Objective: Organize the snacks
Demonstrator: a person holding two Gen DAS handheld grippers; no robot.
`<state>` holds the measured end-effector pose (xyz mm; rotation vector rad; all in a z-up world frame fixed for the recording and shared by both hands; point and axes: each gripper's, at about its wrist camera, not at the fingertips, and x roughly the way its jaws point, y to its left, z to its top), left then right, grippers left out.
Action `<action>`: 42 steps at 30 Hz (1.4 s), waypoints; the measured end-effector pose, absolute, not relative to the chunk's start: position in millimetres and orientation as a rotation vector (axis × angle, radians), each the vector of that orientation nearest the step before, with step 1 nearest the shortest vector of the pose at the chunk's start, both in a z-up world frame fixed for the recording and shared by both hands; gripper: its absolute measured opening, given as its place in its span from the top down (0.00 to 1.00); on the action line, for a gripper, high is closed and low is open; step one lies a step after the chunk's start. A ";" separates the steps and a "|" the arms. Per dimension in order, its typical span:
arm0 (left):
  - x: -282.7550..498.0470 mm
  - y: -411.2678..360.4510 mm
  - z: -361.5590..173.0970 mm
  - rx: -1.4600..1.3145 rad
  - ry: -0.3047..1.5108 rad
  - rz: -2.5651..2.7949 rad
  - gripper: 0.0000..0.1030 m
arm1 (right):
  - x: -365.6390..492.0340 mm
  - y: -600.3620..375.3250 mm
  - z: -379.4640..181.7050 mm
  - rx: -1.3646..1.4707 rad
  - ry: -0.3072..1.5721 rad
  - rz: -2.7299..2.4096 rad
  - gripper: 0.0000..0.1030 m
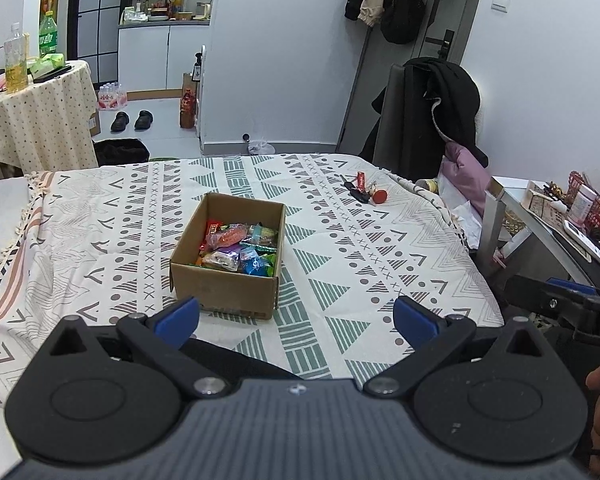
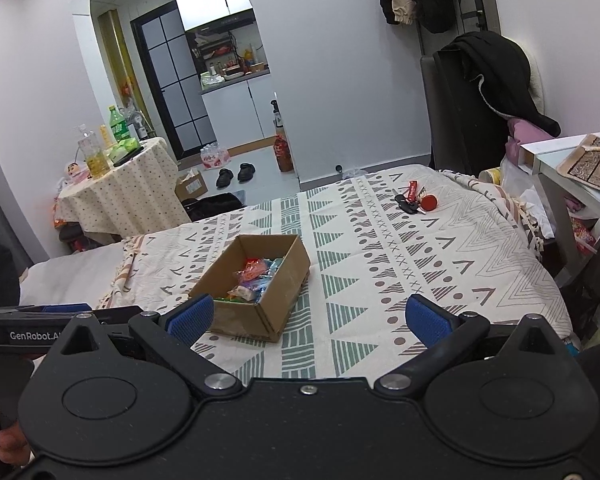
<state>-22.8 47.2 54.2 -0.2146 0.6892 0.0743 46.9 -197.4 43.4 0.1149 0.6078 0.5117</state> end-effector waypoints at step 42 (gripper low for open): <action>-26.7 55.3 52.8 -0.224 0.686 0.086 0.00 | 44.8 -188.6 44.9 0.080 0.613 0.511 0.00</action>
